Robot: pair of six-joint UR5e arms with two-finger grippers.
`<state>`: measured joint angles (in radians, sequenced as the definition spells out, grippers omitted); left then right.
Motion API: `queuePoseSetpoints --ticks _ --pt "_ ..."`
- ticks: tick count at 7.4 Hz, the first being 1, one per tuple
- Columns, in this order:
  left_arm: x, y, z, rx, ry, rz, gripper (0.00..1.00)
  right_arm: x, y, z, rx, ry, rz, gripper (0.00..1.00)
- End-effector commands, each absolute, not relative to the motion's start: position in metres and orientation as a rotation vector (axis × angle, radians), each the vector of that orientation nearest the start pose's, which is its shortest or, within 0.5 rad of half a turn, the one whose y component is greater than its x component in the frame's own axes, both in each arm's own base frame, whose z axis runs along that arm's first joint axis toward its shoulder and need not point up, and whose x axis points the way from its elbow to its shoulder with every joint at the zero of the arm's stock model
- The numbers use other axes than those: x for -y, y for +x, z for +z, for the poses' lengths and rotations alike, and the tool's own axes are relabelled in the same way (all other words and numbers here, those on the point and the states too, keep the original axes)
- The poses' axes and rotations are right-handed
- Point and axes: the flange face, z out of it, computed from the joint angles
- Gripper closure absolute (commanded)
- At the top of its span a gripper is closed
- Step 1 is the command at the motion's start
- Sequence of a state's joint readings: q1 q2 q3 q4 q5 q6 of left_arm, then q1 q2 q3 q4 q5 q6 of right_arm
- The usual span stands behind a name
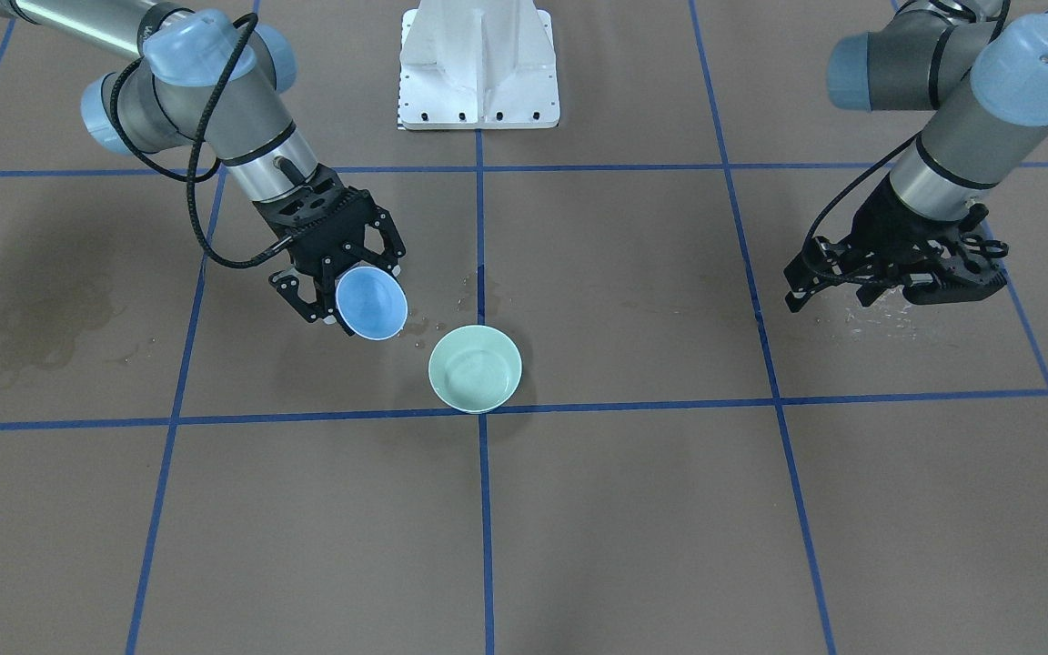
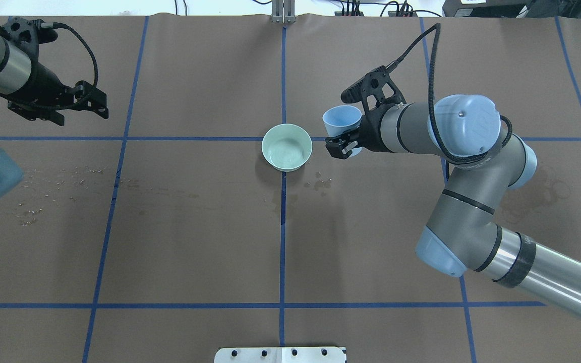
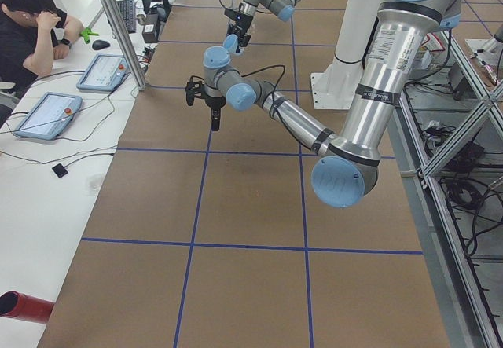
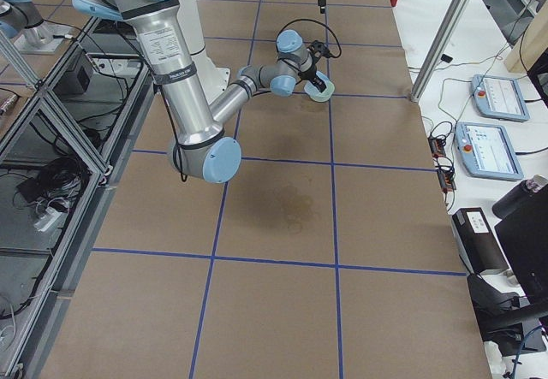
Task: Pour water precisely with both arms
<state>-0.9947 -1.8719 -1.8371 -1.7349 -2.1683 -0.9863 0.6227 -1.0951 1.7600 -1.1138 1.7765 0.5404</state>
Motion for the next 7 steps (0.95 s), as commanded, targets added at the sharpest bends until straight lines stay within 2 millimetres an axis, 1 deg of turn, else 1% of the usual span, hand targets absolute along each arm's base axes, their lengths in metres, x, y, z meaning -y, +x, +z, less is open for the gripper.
queuePoseSetpoints --ticks 1,2,3,4,6,7 --pt "0.533 0.254 0.356 -0.899 0.098 -0.163 0.00 0.458 -0.478 0.234 0.792 0.546 -0.555 1.00" --pt "0.533 0.254 0.357 -0.898 0.097 -0.163 0.00 0.459 -0.490 0.230 0.763 0.501 -0.590 1.00" --pt "0.533 0.253 0.357 -0.898 0.097 -0.163 0.00 0.465 -0.507 0.230 0.749 0.485 -0.602 1.00" --pt "0.533 0.253 0.358 -0.898 0.097 -0.163 0.00 0.476 -0.525 0.221 0.743 0.475 -0.603 1.00" --pt "0.533 0.254 0.361 -0.893 0.094 -0.165 0.00 0.486 -0.543 0.209 0.718 0.437 -0.604 1.00" --pt "0.533 0.254 0.361 -0.894 0.093 -0.165 0.00 0.493 -0.559 0.194 0.706 0.378 -0.611 1.00"
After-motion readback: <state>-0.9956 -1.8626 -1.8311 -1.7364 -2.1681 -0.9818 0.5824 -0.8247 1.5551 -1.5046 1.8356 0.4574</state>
